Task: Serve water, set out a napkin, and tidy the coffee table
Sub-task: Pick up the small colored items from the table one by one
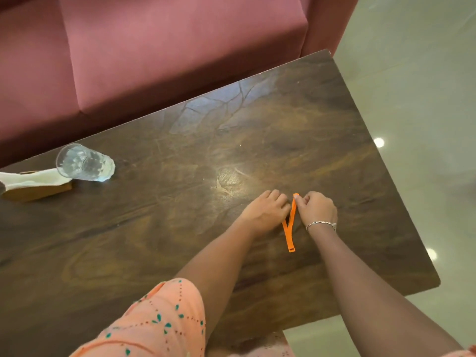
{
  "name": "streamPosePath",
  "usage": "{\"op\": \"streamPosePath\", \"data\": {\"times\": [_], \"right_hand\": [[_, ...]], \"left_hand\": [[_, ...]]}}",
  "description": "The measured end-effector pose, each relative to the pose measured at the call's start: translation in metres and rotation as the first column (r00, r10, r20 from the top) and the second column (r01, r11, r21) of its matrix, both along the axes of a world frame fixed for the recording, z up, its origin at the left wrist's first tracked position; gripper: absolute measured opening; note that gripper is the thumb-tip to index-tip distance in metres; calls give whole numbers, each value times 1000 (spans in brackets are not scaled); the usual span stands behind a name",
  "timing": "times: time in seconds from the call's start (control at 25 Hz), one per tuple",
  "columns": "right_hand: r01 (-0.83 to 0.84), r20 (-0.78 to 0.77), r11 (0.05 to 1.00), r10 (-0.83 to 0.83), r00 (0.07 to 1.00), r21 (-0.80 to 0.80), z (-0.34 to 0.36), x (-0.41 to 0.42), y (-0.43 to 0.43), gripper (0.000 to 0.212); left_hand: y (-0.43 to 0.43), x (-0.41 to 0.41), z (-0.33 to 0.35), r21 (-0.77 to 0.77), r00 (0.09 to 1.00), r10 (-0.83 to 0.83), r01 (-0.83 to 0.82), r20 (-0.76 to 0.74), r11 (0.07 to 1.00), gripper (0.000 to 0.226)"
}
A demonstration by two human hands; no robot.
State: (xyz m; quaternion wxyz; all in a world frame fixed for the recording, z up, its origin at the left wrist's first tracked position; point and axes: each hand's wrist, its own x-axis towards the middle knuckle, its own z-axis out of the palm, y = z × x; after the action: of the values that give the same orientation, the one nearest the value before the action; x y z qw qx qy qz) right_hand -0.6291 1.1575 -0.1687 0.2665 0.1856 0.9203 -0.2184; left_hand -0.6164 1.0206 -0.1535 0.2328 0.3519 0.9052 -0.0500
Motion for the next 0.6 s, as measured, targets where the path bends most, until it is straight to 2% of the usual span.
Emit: {"op": "streamPosePath", "data": {"times": [0.16, 0.28, 0.4, 0.48, 0.6], "right_hand": [[-87, 3, 996, 87, 996, 31, -5, 1, -10, 36], [-113, 13, 993, 112, 994, 44, -6, -1, -14, 21], [-59, -7, 998, 59, 998, -10, 4, 3, -13, 13], [-44, -75, 997, 39, 996, -63, 19, 9, -13, 10], [-74, -269, 983, 27, 963, -167, 49, 25, -23, 8]], "left_hand": [[-1, 5, -12, 7, 999, 46, -46, 28, 999, 38], [-7, 12, -9, 66, 996, 90, -90, 9, 994, 38], [-17, 29, 4, 90, 963, 244, -254, 113, 963, 26], [-29, 45, 16, 97, 854, 480, -505, 201, 858, 21], [-57, 77, 34, 212, 655, 706, -755, 268, 620, 12]]}}
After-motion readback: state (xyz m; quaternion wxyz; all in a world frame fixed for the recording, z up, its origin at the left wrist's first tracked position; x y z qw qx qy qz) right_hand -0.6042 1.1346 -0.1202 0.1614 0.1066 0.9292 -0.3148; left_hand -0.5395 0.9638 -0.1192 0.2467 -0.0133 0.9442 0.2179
